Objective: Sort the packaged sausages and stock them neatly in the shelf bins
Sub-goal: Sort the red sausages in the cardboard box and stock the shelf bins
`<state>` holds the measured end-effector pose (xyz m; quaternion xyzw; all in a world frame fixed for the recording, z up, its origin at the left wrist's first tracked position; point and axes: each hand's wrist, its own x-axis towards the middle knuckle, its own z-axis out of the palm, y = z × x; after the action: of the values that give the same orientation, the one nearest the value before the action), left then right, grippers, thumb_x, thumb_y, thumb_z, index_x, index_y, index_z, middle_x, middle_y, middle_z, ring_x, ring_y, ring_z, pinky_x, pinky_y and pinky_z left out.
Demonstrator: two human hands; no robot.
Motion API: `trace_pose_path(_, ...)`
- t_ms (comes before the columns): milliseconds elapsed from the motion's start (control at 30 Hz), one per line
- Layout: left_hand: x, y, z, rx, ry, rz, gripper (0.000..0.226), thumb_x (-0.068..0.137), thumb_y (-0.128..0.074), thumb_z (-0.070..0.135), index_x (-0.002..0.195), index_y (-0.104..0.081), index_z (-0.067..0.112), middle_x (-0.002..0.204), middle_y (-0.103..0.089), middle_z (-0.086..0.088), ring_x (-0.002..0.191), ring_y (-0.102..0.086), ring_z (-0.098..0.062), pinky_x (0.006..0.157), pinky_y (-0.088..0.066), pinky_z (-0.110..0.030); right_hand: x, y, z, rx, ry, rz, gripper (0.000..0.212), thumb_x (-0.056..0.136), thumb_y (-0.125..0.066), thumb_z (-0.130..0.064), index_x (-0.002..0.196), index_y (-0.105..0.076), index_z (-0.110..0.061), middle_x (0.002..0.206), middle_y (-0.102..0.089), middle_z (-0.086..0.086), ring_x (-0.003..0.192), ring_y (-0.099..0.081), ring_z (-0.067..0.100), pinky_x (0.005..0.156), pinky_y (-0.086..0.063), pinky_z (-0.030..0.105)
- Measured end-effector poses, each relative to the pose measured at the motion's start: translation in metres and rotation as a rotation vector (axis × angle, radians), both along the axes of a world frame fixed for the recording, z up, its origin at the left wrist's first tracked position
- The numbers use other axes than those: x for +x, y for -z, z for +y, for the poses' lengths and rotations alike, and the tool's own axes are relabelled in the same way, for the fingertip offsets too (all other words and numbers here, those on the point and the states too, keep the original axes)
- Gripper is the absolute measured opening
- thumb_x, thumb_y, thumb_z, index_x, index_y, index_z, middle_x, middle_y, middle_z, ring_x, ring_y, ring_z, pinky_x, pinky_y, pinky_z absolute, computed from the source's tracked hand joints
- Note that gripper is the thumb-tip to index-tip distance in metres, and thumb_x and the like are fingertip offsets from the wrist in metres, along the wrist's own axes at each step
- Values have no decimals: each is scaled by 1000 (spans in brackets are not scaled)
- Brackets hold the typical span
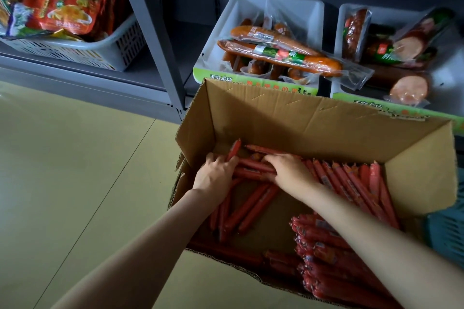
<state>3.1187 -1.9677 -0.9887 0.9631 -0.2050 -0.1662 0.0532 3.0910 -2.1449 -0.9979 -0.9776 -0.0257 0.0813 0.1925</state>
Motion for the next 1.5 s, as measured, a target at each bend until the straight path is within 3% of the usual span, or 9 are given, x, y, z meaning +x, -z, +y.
trace_pose_path(167, -7, 2, -8, -75, 29, -43, 43, 94, -42, 15, 135, -40, 27, 124, -53, -6, 121, -42, -28, 97, -42, -36, -7, -34, -33, 435, 300, -187, 15, 77, -74, -8, 90, -72, -13, 91, -68, 5, 84, -59, 14, 71, -37, 5)
trace_pose_path(367, -14, -2, -31, -340, 42, 40, 67, 89, -53, 21, 148, -21, 30, 121, -59, -9, 115, -52, -30, 99, -41, -36, -30, -83, -65, 776, 361, -190, 10, 92, -56, -8, 93, -60, -18, 86, -67, 1, 73, -60, -3, 67, -46, 13)
trace_pose_path(600, -25, -13, -61, -740, -200, 415, 50, 79, -74, 16, 124, -55, 13, 105, -61, 4, 104, -60, -10, 73, -42, -5, -65, -101, -116, -252, 363, -82, 25, 94, -53, -33, 108, -57, -13, 101, -65, 8, 92, -62, 28, 79, -51, 39)
trace_pose_path(700, -31, -16, -71, -860, -362, 622, 40, 80, -72, 12, 117, -61, 3, 112, -66, -10, 105, -61, -23, 94, -49, -27, -78, -87, -116, -625, 298, 206, 24, 97, -46, -20, 119, -47, -10, 116, -59, 10, 105, -60, 30, 83, -49, 36)
trace_pose_path(800, -36, -21, -76, -935, -370, 725, 30, 82, -69, 9, 112, -64, 5, 104, -69, -18, 99, -65, -29, 96, -50, -40, -77, -83, -104, -369, 281, 195, 28, 96, -45, -9, 124, -49, -8, 126, -52, 9, 117, -52, 27, 91, -43, 34)
trace_pose_path(1000, -47, -34, -88, -1044, -282, 988, 18, 87, -61, 4, 105, -62, 8, 76, -70, 2, 66, -66, -6, 65, -55, -20, -67, -74, -69, 624, 600, 173, 32, 86, -67, -21, 113, -51, -19, 103, -62, 7, 92, -64, 24, 88, -51, 38)
trace_pose_path(1133, -47, -38, -93, -808, -66, 764, 23, 88, -62, 9, 111, -63, 5, 86, -67, 5, 75, -63, 0, 76, -52, -17, -60, -91, -82, 573, 552, -133, 26, 89, -59, -5, 108, -52, -22, 98, -55, 7, 66, -59, 20, 58, -51, 31)
trace_pose_path(1367, -41, -2, -62, 95, 307, 200, 58, 96, -46, 27, 148, -21, 29, 155, -19, 3, 144, -9, -24, 115, -20, -41, -88, -85, -109, -464, 294, 225, 62, 92, -40, 3, 145, -20, -22, 144, -25, 14, 124, -39, 34, 97, -43, 38)
trace_pose_path(1500, -31, 10, -59, 155, 289, 27, 50, 98, -42, 26, 145, -27, 33, 157, -15, 2, 142, -20, -22, 115, -23, -35, -93, -61, -103, -405, 135, 201, 54, 88, -46, 4, 137, -37, -18, 138, -32, 5, 125, -36, 27, 101, -39, 41)
